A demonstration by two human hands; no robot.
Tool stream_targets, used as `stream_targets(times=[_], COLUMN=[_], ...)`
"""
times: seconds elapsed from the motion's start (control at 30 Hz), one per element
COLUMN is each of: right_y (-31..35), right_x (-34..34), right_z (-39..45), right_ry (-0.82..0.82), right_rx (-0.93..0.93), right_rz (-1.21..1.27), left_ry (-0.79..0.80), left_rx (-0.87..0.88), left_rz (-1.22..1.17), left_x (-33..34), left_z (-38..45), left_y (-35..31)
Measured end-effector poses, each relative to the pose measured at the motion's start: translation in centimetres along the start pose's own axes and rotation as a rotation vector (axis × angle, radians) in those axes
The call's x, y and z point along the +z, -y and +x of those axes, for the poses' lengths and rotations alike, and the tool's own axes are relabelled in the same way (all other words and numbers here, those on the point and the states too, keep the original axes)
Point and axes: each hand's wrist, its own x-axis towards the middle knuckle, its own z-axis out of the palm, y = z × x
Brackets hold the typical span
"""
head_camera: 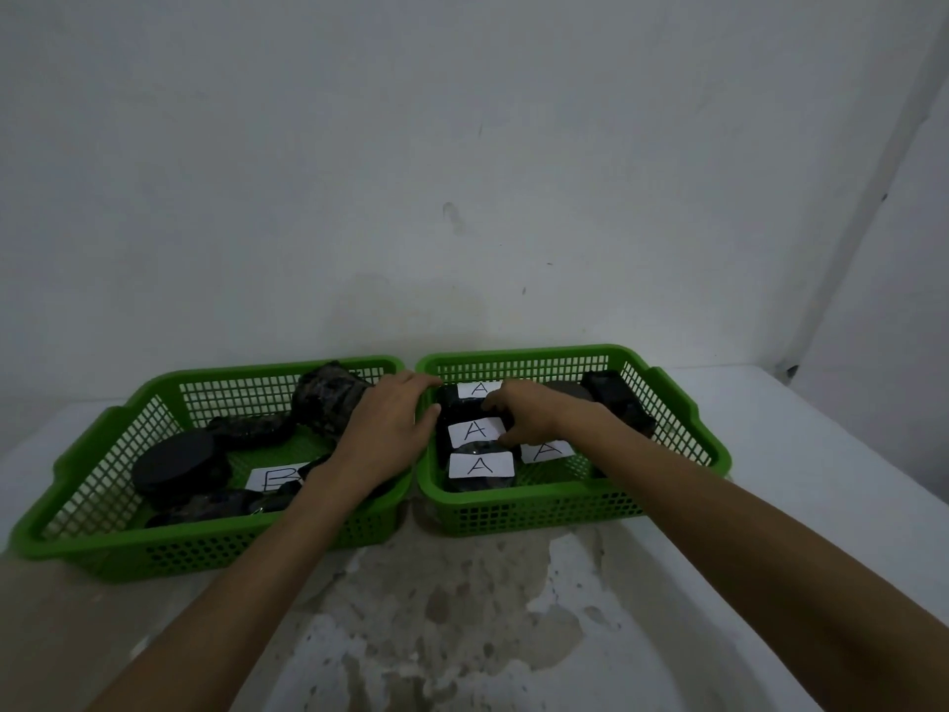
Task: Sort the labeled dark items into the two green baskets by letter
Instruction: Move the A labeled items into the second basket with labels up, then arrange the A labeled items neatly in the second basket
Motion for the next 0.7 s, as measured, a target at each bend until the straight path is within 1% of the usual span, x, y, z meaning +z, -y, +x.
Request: stream_targets(times=[0.17,0.27,0.33,0.43,0.5,0.6,0.7], right_y=[-0.6,-1.7,-2.8,-4.9,-6.2,-7.5,-8.6], right_x=[-1.3,-2.8,-3.8,-4.3,-4.1,-3.9,-3.8], right_z=[-1.1,-2.4,-3.9,-6.3,-7.5,-8.7,-9.6], right_ry=[-0.047,-0.144,-0.241,-0.379,-0.424,-0.476,-0.532], right_rx=[0.026,0.064,0.107,0.169,0.215,0.263,0.275], right_rz=[0.049,0.036,0.03,0.004,-0.016,-0.021,-0.022], left_ry=[0.008,0.022,0.046,0.136,0.225,0.36,0.422], left_rx=[0.001,0.026,0.046,0.073,0.087,0.133,0.155], left_rz=[0.033,0.061,0.055,0.036,0.025,0.096,0.17], left_x=[-0.4,-0.5,-0.1,1.3,2.8,5.3,7.7], left_z=[0.2,0.7,1.5,2.9,4.0,5.9,7.9], left_y=[-1.0,-2.0,-3.1,-5.3,-6.9,-8.6,-9.5])
